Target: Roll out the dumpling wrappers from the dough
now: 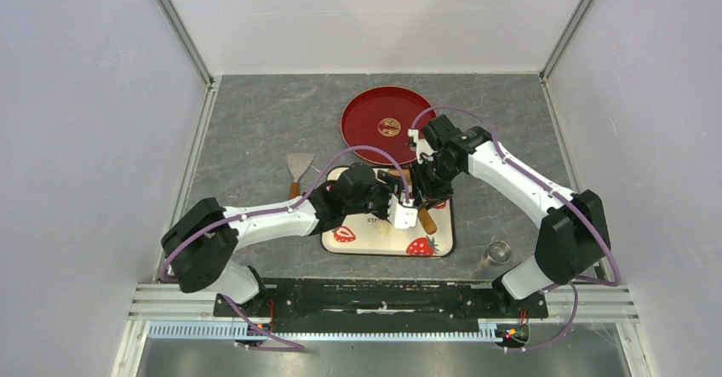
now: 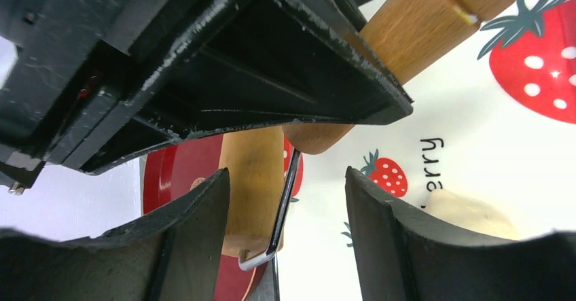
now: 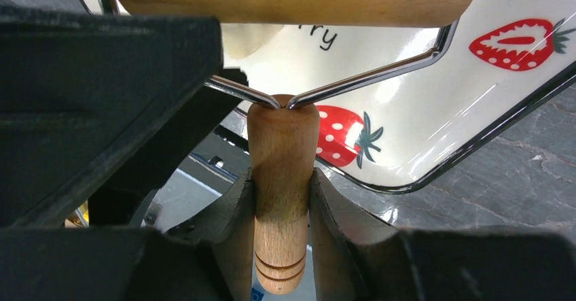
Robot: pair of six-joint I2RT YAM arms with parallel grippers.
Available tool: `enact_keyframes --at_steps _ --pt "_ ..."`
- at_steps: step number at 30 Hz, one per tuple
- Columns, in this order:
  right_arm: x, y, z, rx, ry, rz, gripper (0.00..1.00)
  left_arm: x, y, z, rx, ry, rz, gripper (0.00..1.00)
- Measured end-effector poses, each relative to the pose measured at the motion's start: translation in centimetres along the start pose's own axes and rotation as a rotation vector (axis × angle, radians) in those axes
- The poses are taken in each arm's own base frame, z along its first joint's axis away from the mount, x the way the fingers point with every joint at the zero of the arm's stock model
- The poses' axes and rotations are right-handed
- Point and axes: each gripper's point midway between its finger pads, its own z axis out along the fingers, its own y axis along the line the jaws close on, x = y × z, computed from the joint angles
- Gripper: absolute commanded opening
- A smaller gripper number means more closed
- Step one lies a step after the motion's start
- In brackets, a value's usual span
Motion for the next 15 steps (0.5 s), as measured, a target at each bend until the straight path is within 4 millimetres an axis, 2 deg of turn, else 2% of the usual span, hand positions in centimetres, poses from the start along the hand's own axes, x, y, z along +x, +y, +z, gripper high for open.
enact_keyframes --at_steps 3,9,11,15 --pt "0.5 -0.1 -0.1 0.002 0.019 -0.004 0.0 0.8 0.0 0.3 -0.003 0.042 0.017 0.62" --pt "0.9 0.6 -0.9 -0.022 0.043 -0.015 0.0 1.7 0.9 0.9 -0.031 0.115 0.044 0.46" --pt "0.7 0.7 -1.1 -0.026 0.038 -0.017 0.0 2.0 0.9 1.0 -0.028 0.136 0.059 0.36" --pt "0.6 0.6 -1.3 -0.024 0.035 -0.012 0.0 2.2 0.9 1.2 -0.026 0.165 0.084 0.07"
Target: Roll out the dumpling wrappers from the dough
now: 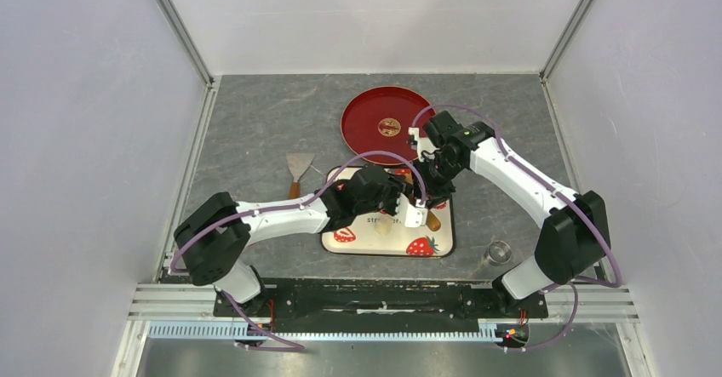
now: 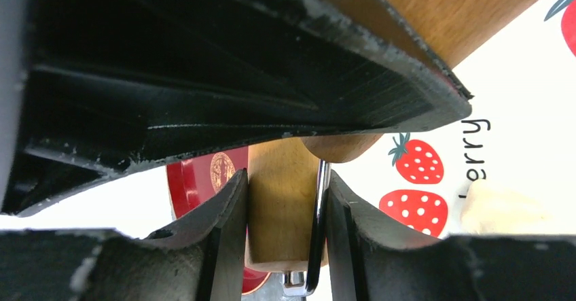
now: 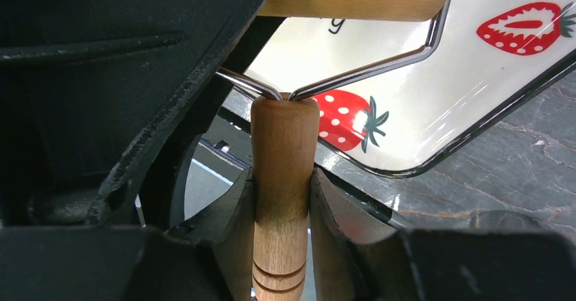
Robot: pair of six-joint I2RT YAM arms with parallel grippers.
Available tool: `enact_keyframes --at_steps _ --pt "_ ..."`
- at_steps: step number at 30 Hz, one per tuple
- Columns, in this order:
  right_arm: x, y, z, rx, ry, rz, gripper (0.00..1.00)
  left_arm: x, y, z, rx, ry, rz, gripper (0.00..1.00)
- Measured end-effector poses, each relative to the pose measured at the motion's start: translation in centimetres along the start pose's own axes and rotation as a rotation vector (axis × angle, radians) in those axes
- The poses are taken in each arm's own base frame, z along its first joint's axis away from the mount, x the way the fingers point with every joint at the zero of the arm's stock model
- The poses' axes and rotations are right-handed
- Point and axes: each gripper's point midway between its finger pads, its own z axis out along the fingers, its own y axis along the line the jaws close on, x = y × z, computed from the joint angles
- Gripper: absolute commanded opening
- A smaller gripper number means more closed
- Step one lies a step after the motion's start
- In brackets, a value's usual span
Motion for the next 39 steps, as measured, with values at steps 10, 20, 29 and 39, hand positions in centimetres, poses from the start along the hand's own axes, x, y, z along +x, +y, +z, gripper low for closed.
enact_keyframes --at_steps 10,20,29,39 --pt "-1.3 0.0 -0.9 0.029 -0.038 -0.018 0.05 0.4 1.2 -0.2 -0.045 0.055 -0.007 0.02" --pt "-3.0 0.7 -1.3 0.02 -0.099 -0.003 0.58 1.5 1.5 -1.2 -0.108 0.125 -0.187 0.02" --pt "-7.2 -0.3 -3.0 0.014 -0.275 0.103 0.9 4.7 -0.8 -3.3 -0.145 0.241 -0.274 0.02" --pt "-10.4 0.1 -6.2 -0.075 -0.459 0.175 0.98 6.4 2.2 -6.2 -0.384 0.322 -0.346 0.02"
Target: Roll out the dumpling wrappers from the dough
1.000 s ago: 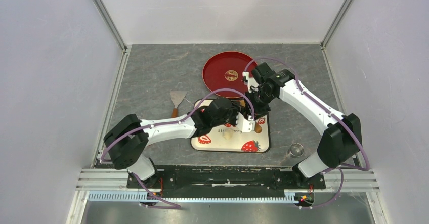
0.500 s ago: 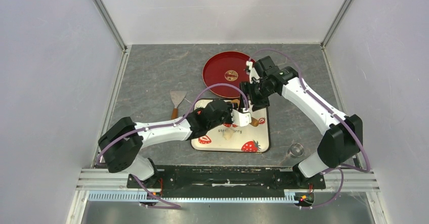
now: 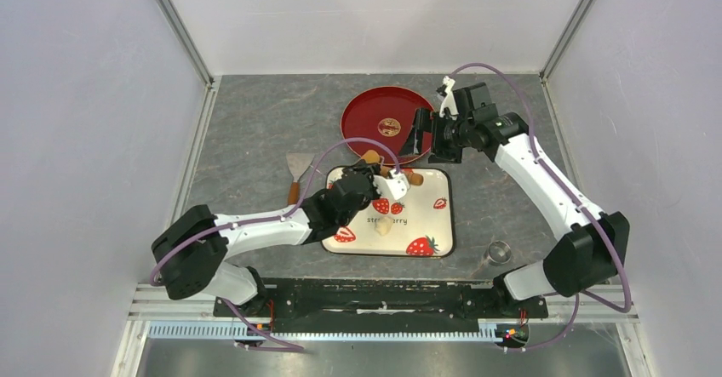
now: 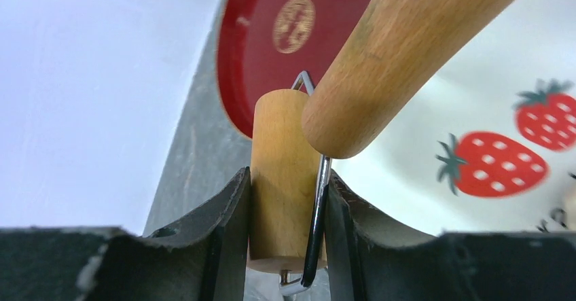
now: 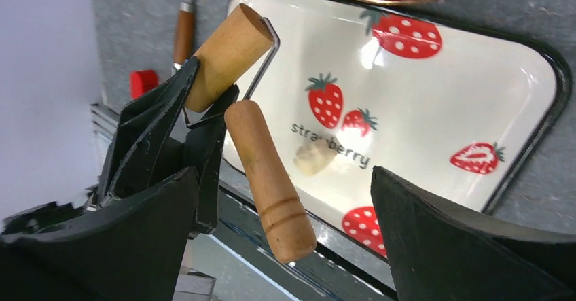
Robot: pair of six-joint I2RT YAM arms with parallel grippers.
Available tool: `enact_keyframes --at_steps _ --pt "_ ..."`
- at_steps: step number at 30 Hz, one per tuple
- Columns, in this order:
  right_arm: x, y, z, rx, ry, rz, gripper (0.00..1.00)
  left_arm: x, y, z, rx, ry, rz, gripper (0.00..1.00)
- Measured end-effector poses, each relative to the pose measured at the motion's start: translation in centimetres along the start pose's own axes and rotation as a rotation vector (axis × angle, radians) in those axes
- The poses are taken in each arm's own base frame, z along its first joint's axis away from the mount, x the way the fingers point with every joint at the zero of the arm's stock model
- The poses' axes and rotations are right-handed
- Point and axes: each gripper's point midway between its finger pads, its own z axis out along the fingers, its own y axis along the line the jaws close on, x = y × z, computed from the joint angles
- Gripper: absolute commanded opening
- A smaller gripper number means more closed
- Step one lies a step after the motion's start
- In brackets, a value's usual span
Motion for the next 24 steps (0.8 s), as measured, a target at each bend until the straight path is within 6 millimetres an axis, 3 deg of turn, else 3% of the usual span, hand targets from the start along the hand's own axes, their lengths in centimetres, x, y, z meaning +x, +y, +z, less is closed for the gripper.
enact_keyframes --at_steps 6,13,19,24 --pt "-1.2 2.0 -0.6 -0.137 -0.062 0.066 0.98 -0.5 3.9 -0.6 -0.189 0.006 -0.073 0.02" --pt "-0.5 3.8 0.6 -0.281 -0.028 0.169 0.98 -0.7 6.8 -1.3 -0.332 0.015 -0.096 0.02" --pt "-1.0 4.3 0.6 -0.321 -0.038 0.19 0.98 -1.5 7.6 -1.5 -0.361 -0.016 -0.098 0.02" --pt "-2.8 3.7 -0.2 -0.348 -0.086 0.199 0.98 -1.3 7.2 -1.4 -0.349 -0.015 -0.086 0.02"
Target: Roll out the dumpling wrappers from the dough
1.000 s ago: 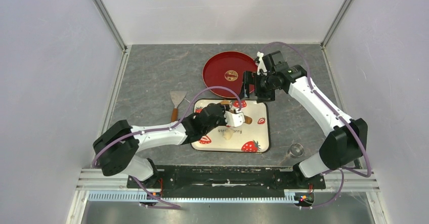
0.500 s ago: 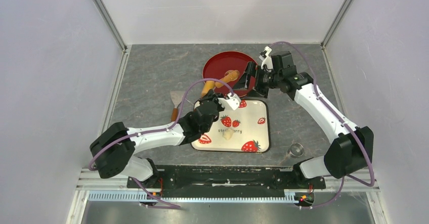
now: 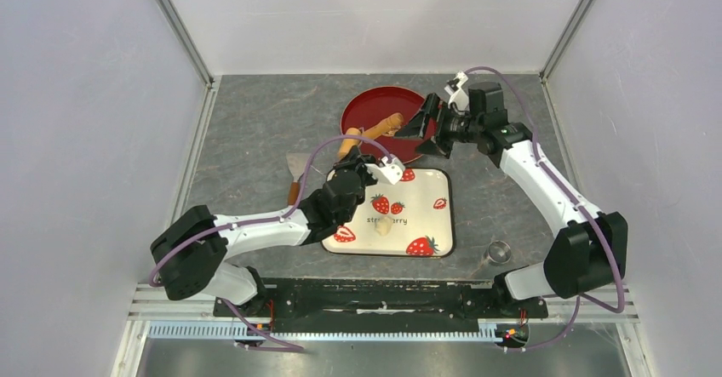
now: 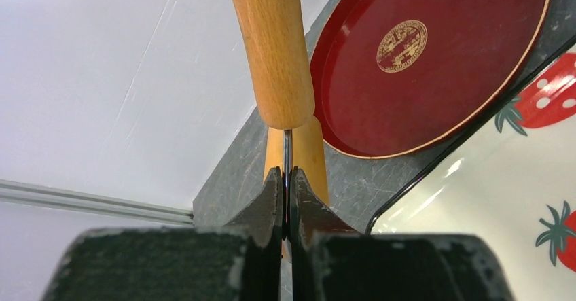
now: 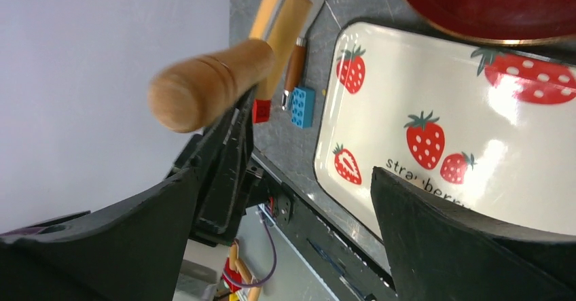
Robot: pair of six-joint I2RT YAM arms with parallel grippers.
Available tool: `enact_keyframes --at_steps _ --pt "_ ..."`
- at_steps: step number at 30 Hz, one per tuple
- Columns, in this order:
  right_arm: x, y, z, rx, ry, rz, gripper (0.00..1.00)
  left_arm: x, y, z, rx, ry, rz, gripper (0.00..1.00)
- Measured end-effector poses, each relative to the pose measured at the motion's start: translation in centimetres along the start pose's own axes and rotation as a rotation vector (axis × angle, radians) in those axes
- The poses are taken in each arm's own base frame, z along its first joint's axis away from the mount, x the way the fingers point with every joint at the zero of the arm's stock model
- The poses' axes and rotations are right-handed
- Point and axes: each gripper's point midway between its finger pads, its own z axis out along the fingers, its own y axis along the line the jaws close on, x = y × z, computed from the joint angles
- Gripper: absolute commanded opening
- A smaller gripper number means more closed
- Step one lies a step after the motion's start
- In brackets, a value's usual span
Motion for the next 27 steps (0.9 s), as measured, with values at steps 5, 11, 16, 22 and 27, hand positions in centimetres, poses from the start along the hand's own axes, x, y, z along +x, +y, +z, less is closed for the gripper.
enact_keyframes --at_steps 5,11,16,22,27 --pt "-2.9 1.3 -1.4 -0.051 -0.052 -0.013 0.98 0.6 -0.8 -0.1 0.033 -0.005 0.059 0.02" --pt "-5.0 3.4 -1.4 -0.114 -0.035 -0.045 0.98 0.2 -1.3 -0.1 0.074 -0.041 0.157 0.02" --pt "-4.8 2.0 0.4 -0.061 0.067 -0.042 0.97 -0.1 -1.5 -0.1 0.1 -0.064 0.252 0.02" --pt "-1.7 -0.5 2.3 0.014 0.218 -0.004 0.94 -0.4 -1.1 -0.4 0.111 -0.085 0.319 0.02" --pt "0.2 0.7 3.1 -0.016 0.279 -0.012 0.87 -0.5 -1.0 -0.7 0.125 -0.097 0.341 0.02"
